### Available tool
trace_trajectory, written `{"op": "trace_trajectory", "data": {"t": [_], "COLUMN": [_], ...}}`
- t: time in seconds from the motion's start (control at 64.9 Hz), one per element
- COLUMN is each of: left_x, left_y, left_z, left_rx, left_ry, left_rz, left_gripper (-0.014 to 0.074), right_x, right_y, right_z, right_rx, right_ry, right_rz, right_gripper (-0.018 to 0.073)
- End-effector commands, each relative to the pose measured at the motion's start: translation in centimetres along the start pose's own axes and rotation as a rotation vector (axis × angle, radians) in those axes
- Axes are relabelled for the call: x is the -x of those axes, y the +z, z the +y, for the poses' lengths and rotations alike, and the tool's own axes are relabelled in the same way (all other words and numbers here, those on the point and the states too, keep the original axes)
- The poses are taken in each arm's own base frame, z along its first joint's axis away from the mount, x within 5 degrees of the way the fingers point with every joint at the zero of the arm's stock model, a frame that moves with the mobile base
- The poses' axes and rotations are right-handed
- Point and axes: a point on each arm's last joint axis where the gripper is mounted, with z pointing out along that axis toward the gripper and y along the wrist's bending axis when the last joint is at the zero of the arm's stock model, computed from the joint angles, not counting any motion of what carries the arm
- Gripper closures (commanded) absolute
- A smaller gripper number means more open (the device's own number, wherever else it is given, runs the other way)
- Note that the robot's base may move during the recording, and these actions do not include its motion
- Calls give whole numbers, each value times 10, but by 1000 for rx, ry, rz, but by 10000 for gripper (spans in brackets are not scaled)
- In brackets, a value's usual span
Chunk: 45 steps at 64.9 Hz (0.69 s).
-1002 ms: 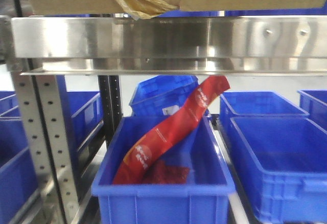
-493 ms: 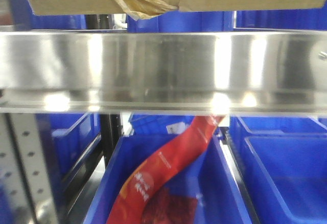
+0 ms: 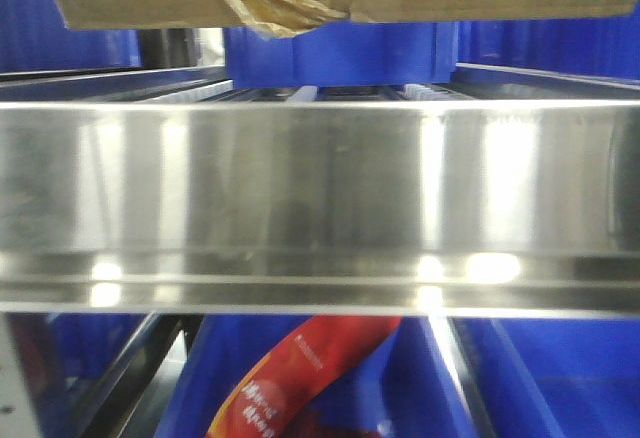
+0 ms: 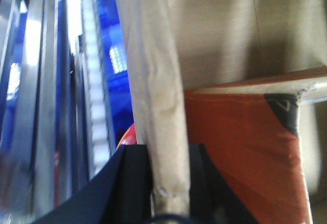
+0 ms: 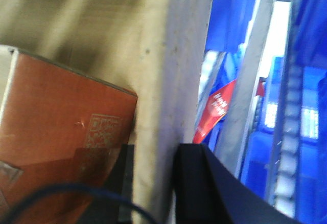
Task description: Stack two boxes on right shelf middle
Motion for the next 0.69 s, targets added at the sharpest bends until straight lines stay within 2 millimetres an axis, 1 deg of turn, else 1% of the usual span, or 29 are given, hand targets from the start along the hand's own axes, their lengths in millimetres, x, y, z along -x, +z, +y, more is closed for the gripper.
{"op": "trace_trajectory", "data": {"t": [0.0, 0.678], "left_x": [2, 2], "left_y": [-9, -9], "left_z": [5, 5], "left_rx": [33, 33], "left_ry": [7, 7], "left_rz": [-38, -38], "left_gripper": [708, 708], "right_x": [7, 7], "right_y": [-7, -7], "right_z": [-5, -5], "right_rx": [-56, -56], "right_ry": [-28, -28], "right_rz": [-84, -84], "right_gripper": [712, 712]}}
